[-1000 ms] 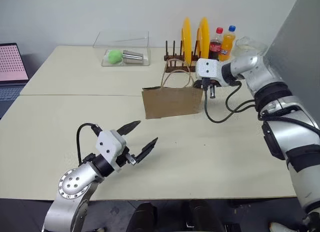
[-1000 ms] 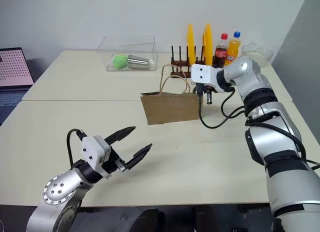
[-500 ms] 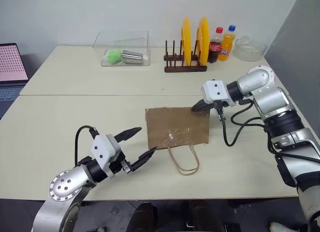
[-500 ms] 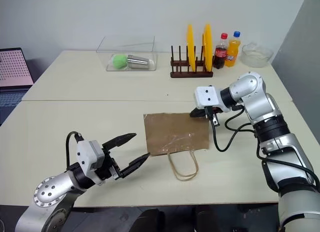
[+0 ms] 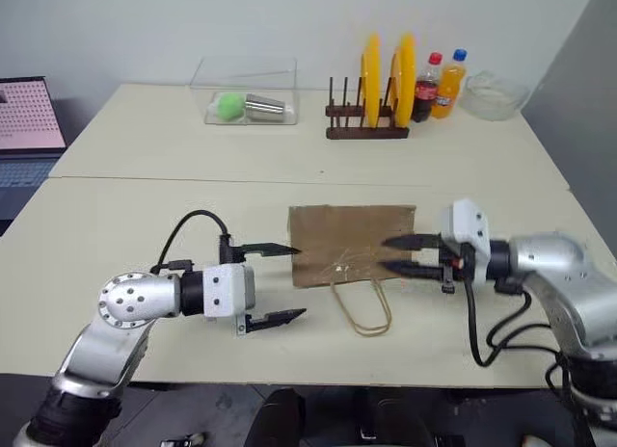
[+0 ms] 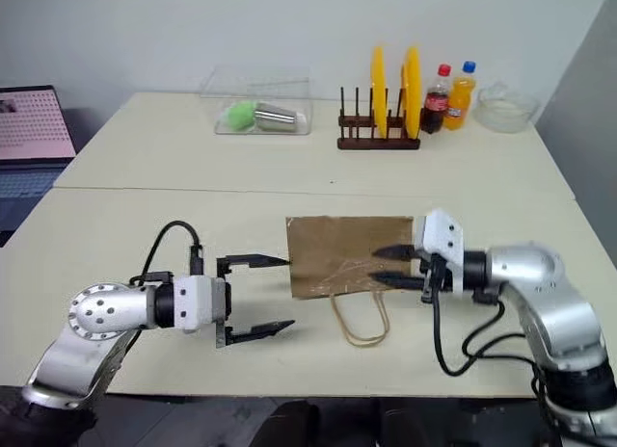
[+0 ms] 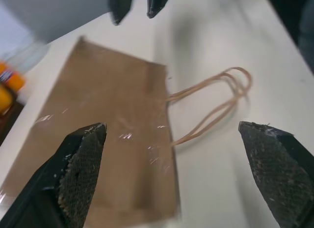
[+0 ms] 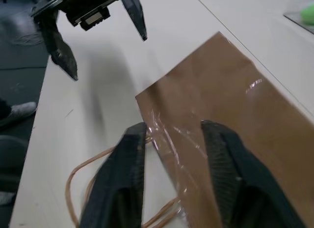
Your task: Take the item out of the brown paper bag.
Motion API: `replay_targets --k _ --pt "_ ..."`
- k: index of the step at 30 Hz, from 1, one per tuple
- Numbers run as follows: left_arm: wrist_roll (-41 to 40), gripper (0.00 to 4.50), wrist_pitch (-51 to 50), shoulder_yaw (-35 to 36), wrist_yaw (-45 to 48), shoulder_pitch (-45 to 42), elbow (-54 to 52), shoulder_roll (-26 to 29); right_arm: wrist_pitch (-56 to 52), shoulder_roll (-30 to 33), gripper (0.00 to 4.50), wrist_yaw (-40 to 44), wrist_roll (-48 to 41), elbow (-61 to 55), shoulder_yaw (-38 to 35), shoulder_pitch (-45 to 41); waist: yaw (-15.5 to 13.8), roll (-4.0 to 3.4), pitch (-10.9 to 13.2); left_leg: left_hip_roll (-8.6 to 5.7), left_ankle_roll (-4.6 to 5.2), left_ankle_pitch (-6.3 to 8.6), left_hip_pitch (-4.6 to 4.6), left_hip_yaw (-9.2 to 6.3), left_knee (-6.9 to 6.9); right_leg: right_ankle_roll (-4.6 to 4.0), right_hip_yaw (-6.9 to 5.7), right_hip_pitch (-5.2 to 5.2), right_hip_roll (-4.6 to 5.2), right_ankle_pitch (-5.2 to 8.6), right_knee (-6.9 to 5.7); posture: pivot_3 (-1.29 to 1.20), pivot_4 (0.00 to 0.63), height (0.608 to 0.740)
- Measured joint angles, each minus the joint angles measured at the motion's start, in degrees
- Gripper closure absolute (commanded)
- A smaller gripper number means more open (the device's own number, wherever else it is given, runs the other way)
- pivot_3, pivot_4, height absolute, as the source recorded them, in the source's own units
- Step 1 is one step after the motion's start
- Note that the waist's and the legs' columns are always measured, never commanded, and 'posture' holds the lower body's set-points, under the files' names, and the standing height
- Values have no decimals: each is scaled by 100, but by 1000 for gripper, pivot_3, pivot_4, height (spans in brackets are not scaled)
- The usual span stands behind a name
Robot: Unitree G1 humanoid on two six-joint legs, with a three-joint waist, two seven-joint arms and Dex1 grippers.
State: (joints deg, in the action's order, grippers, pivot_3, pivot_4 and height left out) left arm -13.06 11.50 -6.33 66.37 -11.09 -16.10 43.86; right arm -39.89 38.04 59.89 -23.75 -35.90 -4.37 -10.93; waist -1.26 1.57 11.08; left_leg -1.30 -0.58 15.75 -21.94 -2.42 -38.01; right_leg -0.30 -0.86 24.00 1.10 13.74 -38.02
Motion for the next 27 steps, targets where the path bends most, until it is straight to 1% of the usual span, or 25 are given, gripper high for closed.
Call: replay_targets --k 1,2,5,8,13,18,21,27 --pt "81 0 182 -144 99 -131 199 -73 -144 10 1348 -131 -80 -276 -46 291 5 0 0 0 0 0 0 0 1 2 0 1 0 1 -2 0 150 740" --pt "139 0 376 -311 214 -296 424 -186 -304 22 1348 -291 -186 -567 -119 637 -3 -1 0 0 0 0 1 -2 1 3 -2 0 0 2 -3 0 150 740" --pt "270 0 878 -662 497 -612 928 -368 -565 18 1348 -718 -293 -1103 -165 1243 31 1 -1 3 0 0 3 2 -1 6 -1 -1 -4 0 -4 0 150 740" --pt "358 0 1291 -867 655 -812 1403 -534 -691 8 1348 -1089 -361 -1358 -258 1548 54 1 -3 2 1 0 5 2 -2 8 -1 -3 -5 0 -4 0 150 740" --pt "560 0 1659 -1266 677 -1296 2109 -1188 -686 138 1348 -1474 -389 -1604 -272 2265 9 6 -5 -2 1 0 4 -8 -6 12 -9 -17 -4 0 7 0 150 740" --pt "761 0 2002 -1490 676 -1702 2678 -1593 -689 141 1348 -1802 -458 -1857 -330 2706 16 7 -7 -1 1 0 11 -14 -7 13 -13 -24 -6 -1 6 0 150 740" --pt "837 587 2218 -1605 687 -1791 2908 -1704 -692 146 1304 -1936 -466 -1872 -349 2870 32 6 -8 -1 1 0 14 -13 -7 14 -12 -26 -7 0 5 0 150 740" --pt "941 2494 2646 -1861 812 -1872 3344 -1762 -691 159 1304 -2147 -673 -1893 -477 3052 31 7 -8 -2 1 0 14 -15 -7 14 -14 -29 -6 0 7 0 150 740"
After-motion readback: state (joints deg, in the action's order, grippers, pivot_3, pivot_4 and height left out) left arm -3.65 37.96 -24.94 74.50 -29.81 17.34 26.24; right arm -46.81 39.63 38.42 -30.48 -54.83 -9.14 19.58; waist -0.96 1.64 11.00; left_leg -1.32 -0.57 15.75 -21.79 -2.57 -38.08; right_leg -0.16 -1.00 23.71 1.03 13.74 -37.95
